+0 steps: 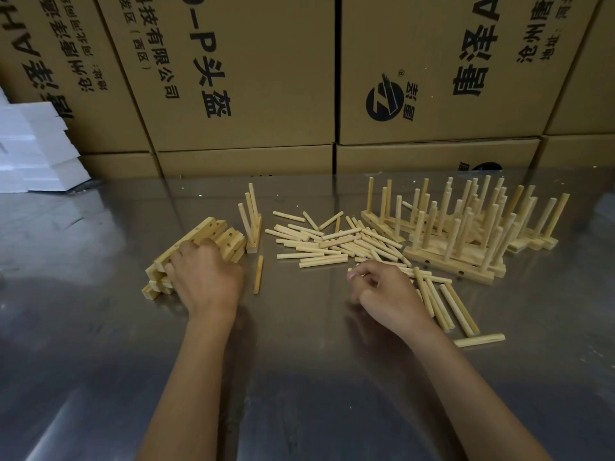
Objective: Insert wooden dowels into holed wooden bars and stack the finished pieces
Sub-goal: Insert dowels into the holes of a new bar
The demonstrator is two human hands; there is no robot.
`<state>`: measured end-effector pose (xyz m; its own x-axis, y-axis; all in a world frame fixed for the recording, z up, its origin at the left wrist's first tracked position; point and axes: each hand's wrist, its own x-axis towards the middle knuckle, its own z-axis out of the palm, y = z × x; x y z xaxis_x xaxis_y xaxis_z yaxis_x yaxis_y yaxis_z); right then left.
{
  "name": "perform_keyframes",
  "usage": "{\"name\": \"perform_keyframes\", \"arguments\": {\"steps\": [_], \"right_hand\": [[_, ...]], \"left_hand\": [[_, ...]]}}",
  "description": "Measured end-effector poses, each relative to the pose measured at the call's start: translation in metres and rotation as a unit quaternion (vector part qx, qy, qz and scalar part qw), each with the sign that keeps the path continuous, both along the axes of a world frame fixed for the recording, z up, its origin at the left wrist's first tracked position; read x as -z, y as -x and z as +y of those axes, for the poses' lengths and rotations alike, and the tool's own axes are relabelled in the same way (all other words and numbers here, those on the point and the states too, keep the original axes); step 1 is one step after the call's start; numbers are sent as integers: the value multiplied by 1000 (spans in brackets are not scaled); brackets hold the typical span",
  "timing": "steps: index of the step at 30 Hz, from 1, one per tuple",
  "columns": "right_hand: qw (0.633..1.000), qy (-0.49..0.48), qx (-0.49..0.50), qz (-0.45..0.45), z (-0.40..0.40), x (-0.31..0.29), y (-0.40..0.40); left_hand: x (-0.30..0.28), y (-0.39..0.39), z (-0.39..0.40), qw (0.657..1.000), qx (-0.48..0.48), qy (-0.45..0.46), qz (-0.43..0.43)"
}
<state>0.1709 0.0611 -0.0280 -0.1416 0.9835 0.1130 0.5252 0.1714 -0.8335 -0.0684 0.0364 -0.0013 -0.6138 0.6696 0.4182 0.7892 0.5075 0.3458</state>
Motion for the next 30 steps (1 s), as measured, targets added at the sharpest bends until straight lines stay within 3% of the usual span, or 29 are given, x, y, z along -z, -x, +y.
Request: {"name": "perform_keyframes", "arguments": {"steps": [4, 6, 7, 8, 10, 12, 14, 19, 23, 25, 27, 28, 30], "right_hand": [[1000, -5, 0, -1, 1, 2, 0], [1000, 1, 1, 17, 2, 3, 1], [999, 9, 1, 36, 2, 2, 2], [998, 20, -2, 60, 2, 1, 3], [993, 44, -21, 104, 0, -3, 6], [986, 72, -45, 141, -4, -9, 9], [980, 100, -69, 155, -9, -14, 11], [976, 130, -99, 146, -13, -18, 10], [990, 40, -55, 125, -9, -12, 10], [995, -85, 44, -1, -2, -6, 2], [963, -170, 101, -181, 2, -3, -10], [951, -166, 108, -238, 4, -2, -16], [951, -122, 97, -266, 7, -1, -22]], "left_hand": [[-12, -14, -4, 992, 50, -93, -71], [-12, -27, 0, 964, 129, -109, -204], [-12, -34, 2, 929, 175, -100, -310], [-10, -40, 3, 872, 222, -86, -429], [-6, -50, 4, 728, 300, -38, -615], [-2, -55, 5, 629, 375, -4, -681], [-2, -59, 6, 582, 416, -2, -699], [-5, -66, 6, 544, 386, -62, -742], [-7, -66, 5, 524, 347, -82, -773], [-7, -65, 4, 534, 326, -90, -775], [-7, -64, 4, 543, 310, -90, -775], [-7, -63, 4, 545, 306, -87, -776], [-7, -63, 4, 548, 301, -83, -776]]}}
